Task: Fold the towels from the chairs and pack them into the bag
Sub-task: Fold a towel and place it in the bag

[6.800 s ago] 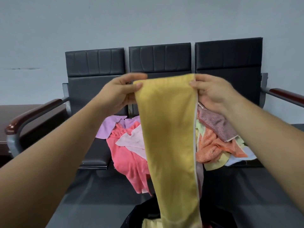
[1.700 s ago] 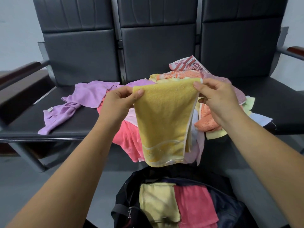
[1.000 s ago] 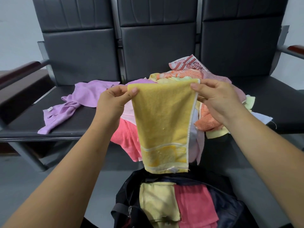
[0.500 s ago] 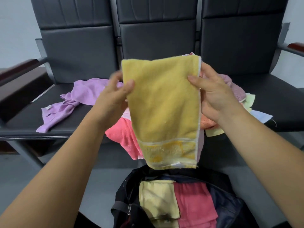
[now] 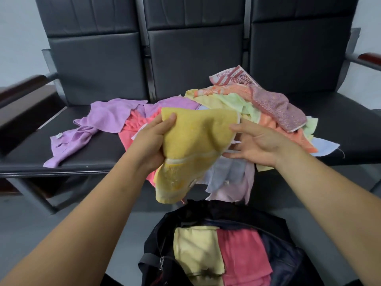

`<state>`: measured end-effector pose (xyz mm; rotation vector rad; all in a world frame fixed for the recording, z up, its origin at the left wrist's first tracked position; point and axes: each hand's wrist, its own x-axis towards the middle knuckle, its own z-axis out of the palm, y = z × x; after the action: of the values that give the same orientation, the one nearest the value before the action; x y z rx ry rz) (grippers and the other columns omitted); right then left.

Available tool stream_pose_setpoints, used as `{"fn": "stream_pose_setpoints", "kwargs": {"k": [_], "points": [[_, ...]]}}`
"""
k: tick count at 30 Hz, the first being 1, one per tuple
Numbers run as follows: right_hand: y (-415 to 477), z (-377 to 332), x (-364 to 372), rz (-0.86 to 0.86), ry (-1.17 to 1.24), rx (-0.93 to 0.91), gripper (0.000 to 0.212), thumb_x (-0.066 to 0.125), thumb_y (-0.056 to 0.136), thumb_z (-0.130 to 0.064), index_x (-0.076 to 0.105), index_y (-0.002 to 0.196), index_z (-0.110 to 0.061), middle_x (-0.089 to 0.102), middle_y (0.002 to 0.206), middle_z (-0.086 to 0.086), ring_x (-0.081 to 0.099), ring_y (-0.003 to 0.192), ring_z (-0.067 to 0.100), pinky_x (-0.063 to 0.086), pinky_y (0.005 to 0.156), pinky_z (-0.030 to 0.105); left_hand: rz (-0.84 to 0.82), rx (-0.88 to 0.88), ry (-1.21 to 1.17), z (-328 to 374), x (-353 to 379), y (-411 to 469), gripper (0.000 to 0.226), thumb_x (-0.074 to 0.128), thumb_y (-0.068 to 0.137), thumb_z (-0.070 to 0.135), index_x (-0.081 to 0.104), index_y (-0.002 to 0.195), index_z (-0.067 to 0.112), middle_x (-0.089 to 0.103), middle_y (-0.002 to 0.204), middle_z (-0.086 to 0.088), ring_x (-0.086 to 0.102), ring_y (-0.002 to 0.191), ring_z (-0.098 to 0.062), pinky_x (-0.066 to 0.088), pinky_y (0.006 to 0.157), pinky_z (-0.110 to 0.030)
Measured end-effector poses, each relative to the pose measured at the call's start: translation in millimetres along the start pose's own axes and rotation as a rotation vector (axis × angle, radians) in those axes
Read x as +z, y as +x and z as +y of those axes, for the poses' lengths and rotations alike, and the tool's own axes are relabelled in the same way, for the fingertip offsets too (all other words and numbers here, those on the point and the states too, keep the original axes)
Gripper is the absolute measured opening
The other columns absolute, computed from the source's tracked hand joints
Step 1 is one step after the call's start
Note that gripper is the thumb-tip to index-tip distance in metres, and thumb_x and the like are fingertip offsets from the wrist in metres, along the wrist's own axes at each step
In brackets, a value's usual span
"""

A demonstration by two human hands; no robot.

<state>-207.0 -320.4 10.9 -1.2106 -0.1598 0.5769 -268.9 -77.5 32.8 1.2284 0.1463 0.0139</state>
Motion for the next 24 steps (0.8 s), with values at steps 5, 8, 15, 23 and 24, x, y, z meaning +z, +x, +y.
{"fn": "stream_pose_setpoints", "kwargs": {"k": [5,8,15,23,24], "points": [[4,4,10,0.005,-0.028,-0.087,0.042,0.071,0.082,-0.008,0.067,0.124,-0.007,0.073,0.119,0.013,0.07,0.108,0.029,0.058,0.092,0.039,0.083,-0.147,-0.129,6,-7,0,0.044,0.066,0.095,0.036,0.064,0.13,0.01,0.072,0.122,-0.013,0.071,0.11,-0.031,0.057,0.092,-0.05],[3,6,16,0.012,0.09,-0.023,0.034,0.07,0.082,-0.015,0.07,0.113,-0.004,0.073,0.115,0.015,0.07,0.107,0.028,0.057,0.095,0.039,0.1,-0.182,-0.146,6,-8,0,0.044,0.064,0.095,0.041,0.066,0.125,0.009,0.074,0.116,-0.014,0.073,0.105,-0.032,0.061,0.082,-0.049],[3,8,21,0.097,0.004,-0.112,0.038,0.071,0.079,-0.014,0.069,0.115,-0.004,0.07,0.119,0.019,0.067,0.109,0.033,0.05,0.104,0.053,-0.029,-0.155,-0.087,6,-17,4,0.042,0.064,0.092,0.035,0.066,0.124,0.008,0.074,0.118,-0.013,0.073,0.105,-0.03,0.063,0.077,-0.045],[-2,2,11,0.269,-0.022,-0.202,0.02,0.069,0.092,-0.01,0.071,0.11,0.0,0.075,0.104,0.019,0.073,0.095,0.03,0.059,0.091,0.046,-0.008,-0.016,0.467,-5,-27,11,0.035,0.079,0.082,0.022,0.073,0.111,0.005,0.077,0.108,-0.01,0.072,0.106,-0.027,0.061,0.087,-0.037],[-2,3,10,0.294,-0.001,-0.202,0.018,0.069,0.093,-0.011,0.071,0.108,-0.001,0.075,0.103,0.018,0.073,0.095,0.03,0.059,0.092,0.046,0.024,-0.004,0.469,-7,-25,12,0.033,0.079,0.082,0.026,0.074,0.109,0.007,0.077,0.108,-0.01,0.073,0.103,-0.027,0.061,0.089,-0.04]]}}
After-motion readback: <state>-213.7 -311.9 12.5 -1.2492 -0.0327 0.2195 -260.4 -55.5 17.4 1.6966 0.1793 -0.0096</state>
